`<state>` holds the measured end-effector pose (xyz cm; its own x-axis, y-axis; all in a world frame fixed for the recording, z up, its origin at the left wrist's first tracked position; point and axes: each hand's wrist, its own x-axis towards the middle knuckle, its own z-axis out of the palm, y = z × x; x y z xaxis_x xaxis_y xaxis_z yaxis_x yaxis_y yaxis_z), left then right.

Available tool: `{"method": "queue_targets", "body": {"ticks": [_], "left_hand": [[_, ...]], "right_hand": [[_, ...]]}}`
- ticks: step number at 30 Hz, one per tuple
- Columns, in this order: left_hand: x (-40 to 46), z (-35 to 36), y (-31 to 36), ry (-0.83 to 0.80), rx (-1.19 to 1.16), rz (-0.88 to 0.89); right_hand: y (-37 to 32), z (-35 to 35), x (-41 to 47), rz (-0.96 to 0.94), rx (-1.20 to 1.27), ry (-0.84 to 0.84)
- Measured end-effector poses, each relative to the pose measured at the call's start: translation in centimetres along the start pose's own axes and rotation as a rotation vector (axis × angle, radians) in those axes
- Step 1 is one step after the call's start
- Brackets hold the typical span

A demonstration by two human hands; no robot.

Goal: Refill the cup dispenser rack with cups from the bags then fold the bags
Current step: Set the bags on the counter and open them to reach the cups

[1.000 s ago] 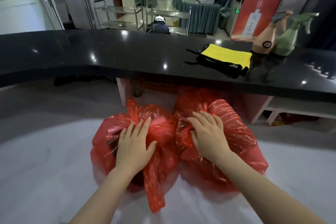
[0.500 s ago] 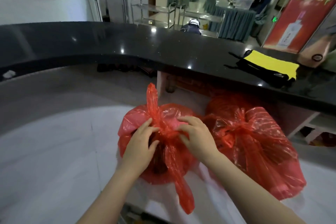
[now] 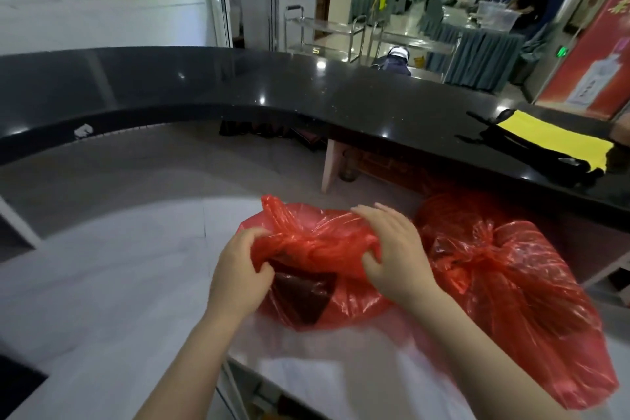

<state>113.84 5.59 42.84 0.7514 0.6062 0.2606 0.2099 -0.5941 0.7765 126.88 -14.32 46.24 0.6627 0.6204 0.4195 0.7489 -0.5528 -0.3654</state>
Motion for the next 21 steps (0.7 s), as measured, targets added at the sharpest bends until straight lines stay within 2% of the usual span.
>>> {"method": "queue_targets", "body": {"ticks": [3, 5, 8, 13, 15, 17, 19, 21], "left_hand": [[-0.5, 0.8, 1.6, -0.137, 0.029, 0.074], [-0.5, 1.5, 2.2, -0.143, 0.094, 0.102], [-0.3, 2.0, 2.1, -0.032, 0.122, 0.095], [0.3, 1.1, -0.1, 0.177, 0.078, -0.094], [0.6, 0.4, -0.8, 0.251, 0.075, -0.157], [0.6, 0.1, -0.8, 0.257, 0.076, -0.191], [0.3, 0.1, -0.2, 0.22, 0.114, -0.153], [-0.2, 0.4, 0.6, 0.172, 0.138, 0.0]], "right_hand": [[-1.9, 0.8, -0.2, -0.132, -0.104, -0.149], [-2.0, 1.2, -0.2, -0.144, -0.161, -0.185], [-0.8, 1.1, -0.6, -0.161, -0.117, -0.16], [3.0, 0.4, -0.7, -0.045, -0.196, -0.068], [4.2, 0.0, -0.7, 0.045, -0.256, -0.085], [4.8, -0.2, -1.0, 0.101, -0.295, -0.147], [4.7, -0.2, -1.3, 0.073, -0.308, -0.22], [3.6, -0.3, -1.2, -0.029, -0.333, -0.242]]}}
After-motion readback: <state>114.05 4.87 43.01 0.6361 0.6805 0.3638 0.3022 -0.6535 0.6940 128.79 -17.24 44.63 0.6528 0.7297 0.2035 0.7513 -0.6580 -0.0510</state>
